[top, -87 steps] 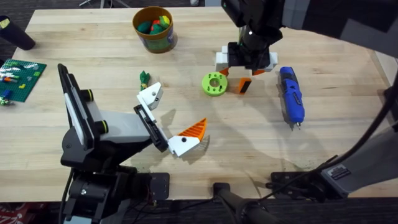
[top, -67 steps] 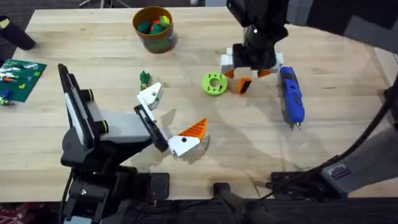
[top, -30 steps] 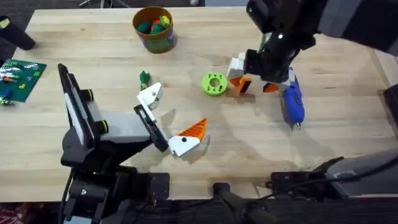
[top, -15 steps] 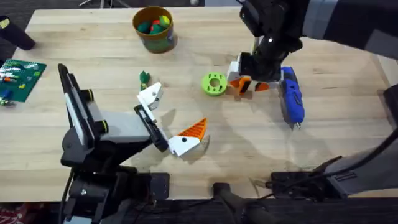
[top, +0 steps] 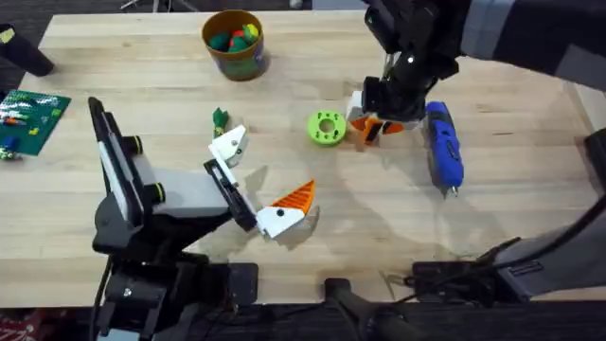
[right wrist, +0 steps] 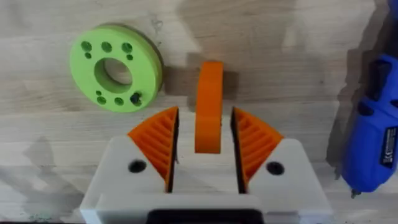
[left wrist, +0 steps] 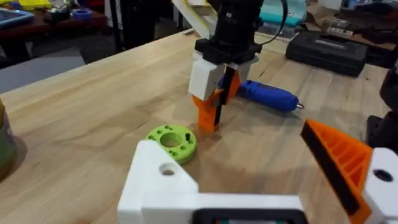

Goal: Pick up the gripper from the table and insert it into the empty holder that is missing its gripper. Then pick up a screw, insert it into the mounting hole, and use the screwdriver to tighten it. Finally, clean up the table by picking up the vegetable and placing it into the bucket.

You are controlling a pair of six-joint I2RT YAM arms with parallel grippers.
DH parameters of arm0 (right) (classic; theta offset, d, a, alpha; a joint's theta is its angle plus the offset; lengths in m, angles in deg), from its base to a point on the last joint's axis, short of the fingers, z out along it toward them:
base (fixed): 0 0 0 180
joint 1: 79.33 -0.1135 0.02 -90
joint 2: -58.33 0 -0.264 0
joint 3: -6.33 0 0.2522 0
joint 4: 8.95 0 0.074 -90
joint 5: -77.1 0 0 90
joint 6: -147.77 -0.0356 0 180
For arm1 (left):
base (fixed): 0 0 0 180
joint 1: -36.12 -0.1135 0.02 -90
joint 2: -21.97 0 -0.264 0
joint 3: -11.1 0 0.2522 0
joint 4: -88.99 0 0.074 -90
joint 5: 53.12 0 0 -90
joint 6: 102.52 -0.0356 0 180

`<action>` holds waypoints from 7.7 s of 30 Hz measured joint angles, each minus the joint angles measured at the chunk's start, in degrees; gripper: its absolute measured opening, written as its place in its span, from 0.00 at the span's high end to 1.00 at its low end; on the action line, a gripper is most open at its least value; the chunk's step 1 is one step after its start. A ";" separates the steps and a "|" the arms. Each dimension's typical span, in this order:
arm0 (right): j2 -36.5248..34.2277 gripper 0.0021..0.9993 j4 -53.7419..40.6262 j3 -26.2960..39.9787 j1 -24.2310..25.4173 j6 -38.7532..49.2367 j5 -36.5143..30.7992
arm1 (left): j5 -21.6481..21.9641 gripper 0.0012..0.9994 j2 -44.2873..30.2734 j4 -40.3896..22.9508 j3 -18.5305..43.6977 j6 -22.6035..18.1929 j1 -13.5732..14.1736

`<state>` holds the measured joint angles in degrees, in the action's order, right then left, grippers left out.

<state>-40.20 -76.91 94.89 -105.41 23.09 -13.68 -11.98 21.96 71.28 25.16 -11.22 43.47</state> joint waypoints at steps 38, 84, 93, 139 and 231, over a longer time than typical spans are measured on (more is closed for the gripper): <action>0.85 0.98 -3.00 0.21 0.00 2.37 -1.31 | 0.00 0.01 0.00 0.00 0.00 0.00 0.00; 17.57 0.98 19.65 -0.23 13.15 19.70 43.91 | 0.01 0.01 0.00 0.00 0.00 0.00 0.00; 15.96 0.98 39.92 -10.11 11.83 7.96 48.71 | 0.02 0.01 0.00 0.00 0.00 0.02 0.00; 1.82 0.98 114.97 -32.33 12.90 -40.68 84.26 | 0.00 0.01 0.00 -0.01 0.00 0.02 0.00; -10.25 0.98 130.29 -30.93 -1.25 -55.99 88.06 | 0.02 0.01 0.00 0.00 0.00 0.02 0.00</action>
<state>-50.45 53.38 63.97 -106.67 -32.91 74.38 -11.96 21.96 71.28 25.16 -11.20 43.47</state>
